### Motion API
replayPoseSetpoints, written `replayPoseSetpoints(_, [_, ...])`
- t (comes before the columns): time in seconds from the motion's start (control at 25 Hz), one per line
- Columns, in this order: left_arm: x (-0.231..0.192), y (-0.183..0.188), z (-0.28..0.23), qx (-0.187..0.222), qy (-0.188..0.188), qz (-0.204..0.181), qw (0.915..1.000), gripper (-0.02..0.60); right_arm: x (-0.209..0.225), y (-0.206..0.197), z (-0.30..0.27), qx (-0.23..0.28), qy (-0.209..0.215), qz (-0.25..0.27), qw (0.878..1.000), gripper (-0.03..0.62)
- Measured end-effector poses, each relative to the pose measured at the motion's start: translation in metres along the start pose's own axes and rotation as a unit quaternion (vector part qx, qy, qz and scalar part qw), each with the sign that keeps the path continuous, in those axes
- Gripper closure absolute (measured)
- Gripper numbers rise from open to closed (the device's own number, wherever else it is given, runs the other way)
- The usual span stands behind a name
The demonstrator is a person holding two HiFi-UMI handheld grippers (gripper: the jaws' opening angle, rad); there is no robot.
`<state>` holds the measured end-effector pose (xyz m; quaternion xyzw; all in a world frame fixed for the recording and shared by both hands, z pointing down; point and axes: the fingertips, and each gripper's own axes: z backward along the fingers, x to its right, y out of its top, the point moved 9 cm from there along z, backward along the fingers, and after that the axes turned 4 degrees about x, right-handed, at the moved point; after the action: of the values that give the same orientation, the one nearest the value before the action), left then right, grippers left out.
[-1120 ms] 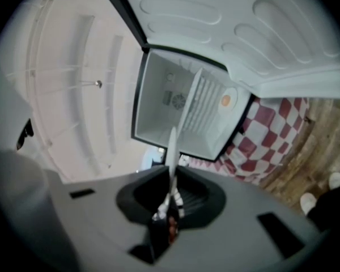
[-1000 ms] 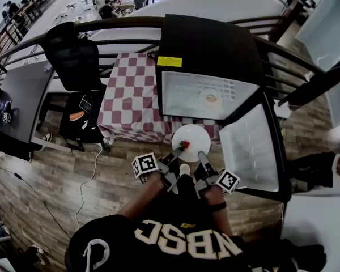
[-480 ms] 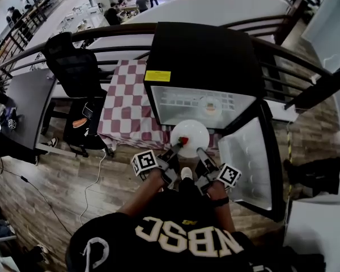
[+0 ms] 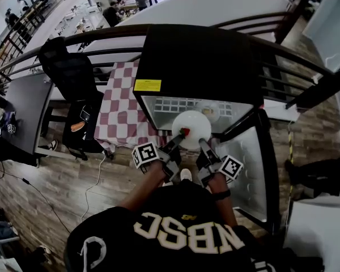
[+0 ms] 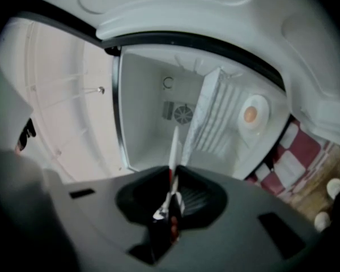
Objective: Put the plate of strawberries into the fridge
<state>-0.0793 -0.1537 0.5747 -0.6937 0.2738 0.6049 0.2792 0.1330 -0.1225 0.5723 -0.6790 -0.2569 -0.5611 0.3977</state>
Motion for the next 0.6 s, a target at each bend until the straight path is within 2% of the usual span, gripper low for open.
replayPoseSetpoints(0.24, [0.004, 0.019, -0.024, 0.003, 0.010, 0.012, 0.9999, 0.546, 0.007, 0.018, -0.024, 0.001, -0.006, -0.014, 1.000, 0.546])
replayPoseSetpoints(0.4, [-0.002, 0.028, -0.037, -0.002, 0.020, 0.003, 0.9998, 0.546, 0.014, 0.025, -0.035, 0.003, -0.007, -0.040, 0.999, 0.546])
replayPoseSetpoints(0.6, [-0.007, 0.035, -0.051, -0.002, 0.026, 0.008, 0.9996, 0.546, 0.021, 0.034, -0.045, 0.004, -0.015, -0.044, 0.999, 0.546])
